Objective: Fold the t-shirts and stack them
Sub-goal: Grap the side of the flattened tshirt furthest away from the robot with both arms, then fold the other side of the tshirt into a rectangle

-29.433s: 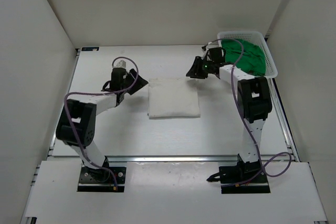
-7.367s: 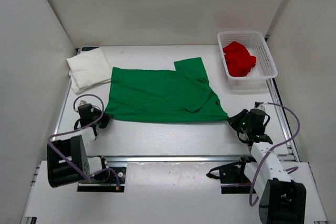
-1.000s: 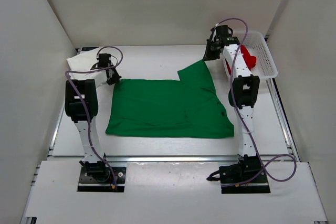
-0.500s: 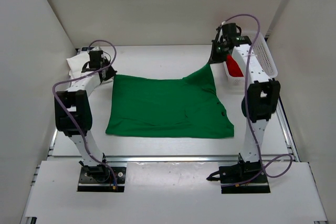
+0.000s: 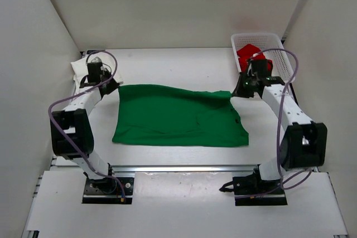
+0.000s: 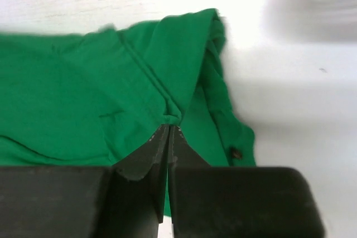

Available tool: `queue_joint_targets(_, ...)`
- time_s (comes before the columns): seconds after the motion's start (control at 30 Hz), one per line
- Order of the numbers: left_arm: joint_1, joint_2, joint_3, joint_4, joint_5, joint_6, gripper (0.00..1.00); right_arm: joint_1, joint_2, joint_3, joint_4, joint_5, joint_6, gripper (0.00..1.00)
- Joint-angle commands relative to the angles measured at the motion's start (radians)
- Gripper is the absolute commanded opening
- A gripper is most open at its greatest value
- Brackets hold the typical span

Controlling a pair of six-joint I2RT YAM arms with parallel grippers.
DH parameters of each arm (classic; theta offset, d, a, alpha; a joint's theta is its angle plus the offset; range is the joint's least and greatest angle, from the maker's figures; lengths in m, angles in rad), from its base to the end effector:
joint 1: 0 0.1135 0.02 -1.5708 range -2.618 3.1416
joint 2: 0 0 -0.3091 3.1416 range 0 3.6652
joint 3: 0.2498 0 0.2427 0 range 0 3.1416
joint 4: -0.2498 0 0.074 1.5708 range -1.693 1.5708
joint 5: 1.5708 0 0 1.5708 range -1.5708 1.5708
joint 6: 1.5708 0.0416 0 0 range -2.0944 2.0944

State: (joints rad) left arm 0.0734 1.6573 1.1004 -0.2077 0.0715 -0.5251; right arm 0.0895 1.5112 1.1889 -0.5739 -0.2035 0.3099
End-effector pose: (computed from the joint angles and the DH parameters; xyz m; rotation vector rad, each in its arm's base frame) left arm 0.3606 0.0235 0.2681 -0.6594 2.2593 -0.3068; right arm 0.3133 0.0366 0.3149 0.1850 2.4821 0.4220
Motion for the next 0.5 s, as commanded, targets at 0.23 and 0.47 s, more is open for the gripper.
queue_joint_targets(0.23,0.052,-0.214,-0.112,0.013,0.056,-0.016,0.00,-0.082,-0.285,-0.261,0.143,-0.036,0.028,0.00)
queue_joint_targets(0.47,0.069,-0.306,-0.261,0.005,0.065,-0.022,0.00,-0.143,-0.451,-0.477,0.177,-0.047,0.046,0.00)
